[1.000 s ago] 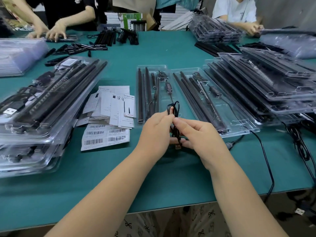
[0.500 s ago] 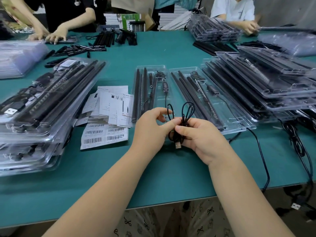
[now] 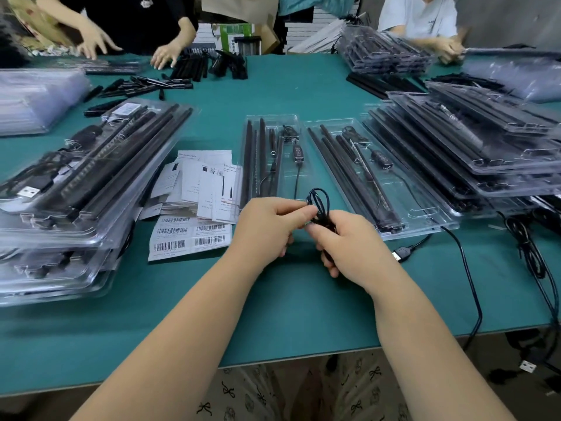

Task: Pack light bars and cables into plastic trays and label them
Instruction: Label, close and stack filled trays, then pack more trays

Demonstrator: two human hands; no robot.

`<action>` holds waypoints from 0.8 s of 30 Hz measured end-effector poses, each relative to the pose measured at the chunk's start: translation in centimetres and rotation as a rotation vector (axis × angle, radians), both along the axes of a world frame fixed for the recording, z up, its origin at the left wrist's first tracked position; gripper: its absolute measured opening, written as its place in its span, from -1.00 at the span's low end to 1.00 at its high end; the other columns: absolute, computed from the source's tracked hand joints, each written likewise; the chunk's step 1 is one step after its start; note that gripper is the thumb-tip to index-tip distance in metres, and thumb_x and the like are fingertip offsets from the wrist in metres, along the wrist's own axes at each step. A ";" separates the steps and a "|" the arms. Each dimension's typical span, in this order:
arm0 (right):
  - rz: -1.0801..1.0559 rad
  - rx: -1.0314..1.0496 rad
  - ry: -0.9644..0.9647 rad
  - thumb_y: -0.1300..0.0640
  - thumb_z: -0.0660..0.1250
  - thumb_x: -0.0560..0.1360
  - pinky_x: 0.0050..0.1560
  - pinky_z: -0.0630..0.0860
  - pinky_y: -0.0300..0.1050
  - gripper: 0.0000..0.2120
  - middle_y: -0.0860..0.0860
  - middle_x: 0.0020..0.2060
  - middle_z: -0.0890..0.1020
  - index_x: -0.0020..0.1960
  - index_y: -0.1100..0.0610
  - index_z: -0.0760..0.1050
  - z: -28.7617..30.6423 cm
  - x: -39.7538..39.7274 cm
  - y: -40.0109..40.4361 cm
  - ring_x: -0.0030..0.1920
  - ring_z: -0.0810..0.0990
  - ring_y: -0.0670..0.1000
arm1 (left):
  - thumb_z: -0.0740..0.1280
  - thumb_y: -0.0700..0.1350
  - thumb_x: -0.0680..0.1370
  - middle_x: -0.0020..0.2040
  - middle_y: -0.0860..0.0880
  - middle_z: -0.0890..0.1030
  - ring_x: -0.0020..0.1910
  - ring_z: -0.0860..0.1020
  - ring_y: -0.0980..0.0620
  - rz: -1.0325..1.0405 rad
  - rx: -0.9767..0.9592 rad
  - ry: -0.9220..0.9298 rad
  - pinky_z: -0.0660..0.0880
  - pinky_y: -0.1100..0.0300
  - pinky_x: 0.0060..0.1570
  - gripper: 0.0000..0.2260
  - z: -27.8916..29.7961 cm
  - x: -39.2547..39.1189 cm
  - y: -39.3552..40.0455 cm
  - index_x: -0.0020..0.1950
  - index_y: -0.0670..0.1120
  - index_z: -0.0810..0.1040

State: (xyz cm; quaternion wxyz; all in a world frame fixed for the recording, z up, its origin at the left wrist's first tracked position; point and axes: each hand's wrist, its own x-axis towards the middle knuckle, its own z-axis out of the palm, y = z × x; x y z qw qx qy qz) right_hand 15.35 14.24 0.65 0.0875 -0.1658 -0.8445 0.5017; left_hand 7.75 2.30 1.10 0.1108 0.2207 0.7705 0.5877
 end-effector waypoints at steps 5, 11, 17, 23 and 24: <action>-0.127 -0.102 -0.017 0.11 0.25 0.53 -0.56 0.41 -0.21 -0.77 -0.01 -0.48 0.49 -0.25 0.20 0.42 -0.3 -0.2 0.0 -0.60 0.40 -0.06 | 0.32 0.02 0.53 0.00 0.16 0.63 0.05 0.47 0.04 0.102 -0.434 0.646 0.38 0.19 0.13 -0.70 0.0 -1.9 -0.9 0.25 0.04 0.55; -0.183 -0.287 -0.035 0.12 0.24 0.55 -0.59 0.38 -0.24 -0.79 -0.02 -0.53 0.47 -0.20 0.20 0.48 -0.2 -0.5 0.2 -0.62 0.39 -0.08 | 0.08 0.24 0.59 0.55 0.10 0.15 0.54 0.05 -0.03 -0.164 -0.833 0.577 0.01 -0.03 0.48 -0.47 -0.8 -3.0 -0.3 0.53 0.13 0.15; -0.262 -0.350 -0.029 0.09 0.23 0.57 -0.61 0.33 -0.29 -0.78 0.01 -0.47 0.46 -0.20 0.17 0.48 -0.1 -0.3 0.7 -0.63 0.37 -0.10 | 0.09 0.24 0.59 0.49 0.12 0.29 0.50 0.19 -0.03 -0.185 -0.908 0.684 0.21 0.02 0.36 -0.51 -0.4 -3.0 -0.5 0.50 0.13 0.24; -0.321 -0.368 0.031 0.04 0.21 0.57 -0.62 0.29 -0.28 -0.76 0.00 -0.46 0.44 -0.18 0.15 0.48 0.0 -0.3 0.7 -0.62 0.36 -0.10 | -0.01 0.12 0.66 0.27 -0.04 0.48 0.25 0.39 -0.17 -0.156 -0.915 0.818 0.36 -0.03 0.14 -0.60 -1.0 -1.9 0.5 0.51 0.15 0.16; -0.341 -0.393 0.047 0.03 0.20 0.58 -0.62 0.28 -0.28 -0.76 0.00 -0.47 0.43 -0.17 0.15 0.48 0.0 -0.3 0.7 -0.62 0.35 -0.10 | -0.02 0.10 0.67 0.22 -0.06 0.49 0.21 0.40 -0.18 -0.151 -0.913 0.836 0.37 -0.05 0.11 -0.60 -1.1 -1.8 0.7 0.52 0.17 0.13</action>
